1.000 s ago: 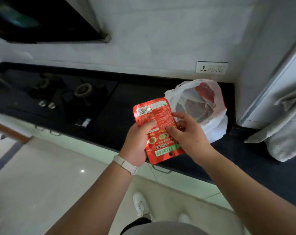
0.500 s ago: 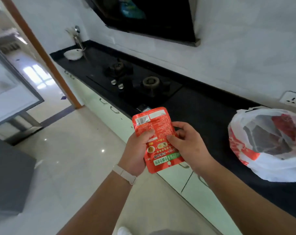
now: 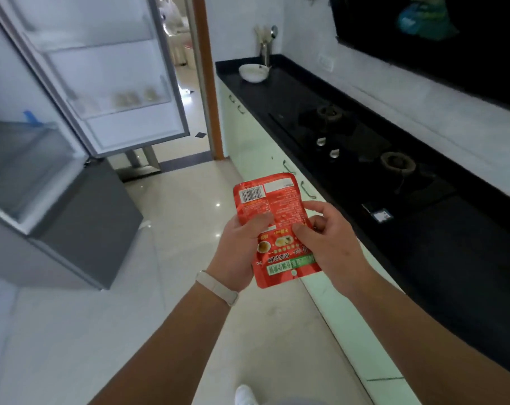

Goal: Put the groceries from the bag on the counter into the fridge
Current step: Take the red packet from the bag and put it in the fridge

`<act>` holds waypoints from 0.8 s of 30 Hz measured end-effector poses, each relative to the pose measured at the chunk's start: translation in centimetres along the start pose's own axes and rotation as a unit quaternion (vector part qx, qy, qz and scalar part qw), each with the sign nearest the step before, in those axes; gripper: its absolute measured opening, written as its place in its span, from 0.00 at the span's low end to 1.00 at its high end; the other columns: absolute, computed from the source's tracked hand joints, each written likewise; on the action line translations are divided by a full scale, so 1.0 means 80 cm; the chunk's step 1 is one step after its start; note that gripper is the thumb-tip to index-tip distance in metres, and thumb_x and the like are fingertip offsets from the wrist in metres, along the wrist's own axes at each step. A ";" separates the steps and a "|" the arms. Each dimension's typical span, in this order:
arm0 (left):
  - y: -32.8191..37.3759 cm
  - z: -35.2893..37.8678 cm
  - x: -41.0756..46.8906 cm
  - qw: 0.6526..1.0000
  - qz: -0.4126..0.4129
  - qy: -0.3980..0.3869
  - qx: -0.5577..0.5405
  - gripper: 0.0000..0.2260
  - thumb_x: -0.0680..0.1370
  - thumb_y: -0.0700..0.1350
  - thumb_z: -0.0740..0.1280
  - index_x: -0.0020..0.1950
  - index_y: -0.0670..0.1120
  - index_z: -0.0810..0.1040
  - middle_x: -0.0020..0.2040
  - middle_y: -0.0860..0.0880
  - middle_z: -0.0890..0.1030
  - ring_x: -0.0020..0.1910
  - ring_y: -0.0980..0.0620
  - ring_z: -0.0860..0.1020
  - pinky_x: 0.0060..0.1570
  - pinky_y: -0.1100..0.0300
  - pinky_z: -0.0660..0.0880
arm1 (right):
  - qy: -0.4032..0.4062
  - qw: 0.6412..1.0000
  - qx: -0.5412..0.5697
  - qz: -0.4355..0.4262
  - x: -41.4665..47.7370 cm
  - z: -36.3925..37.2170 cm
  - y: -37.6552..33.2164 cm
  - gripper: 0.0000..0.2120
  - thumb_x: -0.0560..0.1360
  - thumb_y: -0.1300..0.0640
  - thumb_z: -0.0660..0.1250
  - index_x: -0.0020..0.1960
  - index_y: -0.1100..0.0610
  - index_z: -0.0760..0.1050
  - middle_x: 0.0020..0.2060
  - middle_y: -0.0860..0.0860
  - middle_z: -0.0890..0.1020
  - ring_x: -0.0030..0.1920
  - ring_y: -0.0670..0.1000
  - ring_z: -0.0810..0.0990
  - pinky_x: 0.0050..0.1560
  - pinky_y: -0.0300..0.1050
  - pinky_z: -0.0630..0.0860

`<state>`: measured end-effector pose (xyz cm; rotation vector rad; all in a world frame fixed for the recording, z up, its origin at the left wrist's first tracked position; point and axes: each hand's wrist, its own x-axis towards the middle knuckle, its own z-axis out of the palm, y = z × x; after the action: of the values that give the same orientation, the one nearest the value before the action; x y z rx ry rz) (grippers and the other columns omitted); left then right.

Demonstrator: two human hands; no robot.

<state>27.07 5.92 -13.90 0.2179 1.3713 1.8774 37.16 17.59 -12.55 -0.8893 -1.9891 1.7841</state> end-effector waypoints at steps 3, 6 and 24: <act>0.021 -0.049 -0.005 0.999 0.025 0.029 -0.002 0.13 0.79 0.42 0.66 0.64 0.48 0.76 0.56 0.43 0.84 0.52 0.38 0.83 0.56 0.37 0.78 | -0.040 0.999 -0.004 -0.012 0.017 0.053 -0.009 0.14 0.76 0.55 0.71 0.59 0.45 0.72 0.46 0.50 0.85 0.43 0.50 0.86 0.48 0.54 0.84; 0.039 -0.093 -0.014 0.996 0.046 0.075 -0.012 0.12 0.80 0.41 0.66 0.63 0.48 0.76 0.55 0.43 0.85 0.52 0.39 0.84 0.56 0.37 0.78 | -0.090 0.996 -0.007 -0.016 0.030 0.101 -0.020 0.15 0.76 0.55 0.71 0.60 0.46 0.72 0.46 0.51 0.85 0.44 0.51 0.86 0.48 0.56 0.83; 0.133 -0.249 0.068 0.950 0.088 0.293 -0.064 0.12 0.80 0.42 0.66 0.63 0.47 0.74 0.53 0.44 0.85 0.49 0.40 0.85 0.52 0.41 0.80 | -0.303 0.952 -0.024 -0.036 0.209 0.310 -0.054 0.17 0.76 0.53 0.70 0.63 0.48 0.71 0.49 0.49 0.84 0.44 0.50 0.86 0.48 0.52 0.84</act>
<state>7.23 -6.20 -14.29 -0.3245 1.6429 2.2821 8.29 9.06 -15.21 -0.2760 -2.3866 2.1528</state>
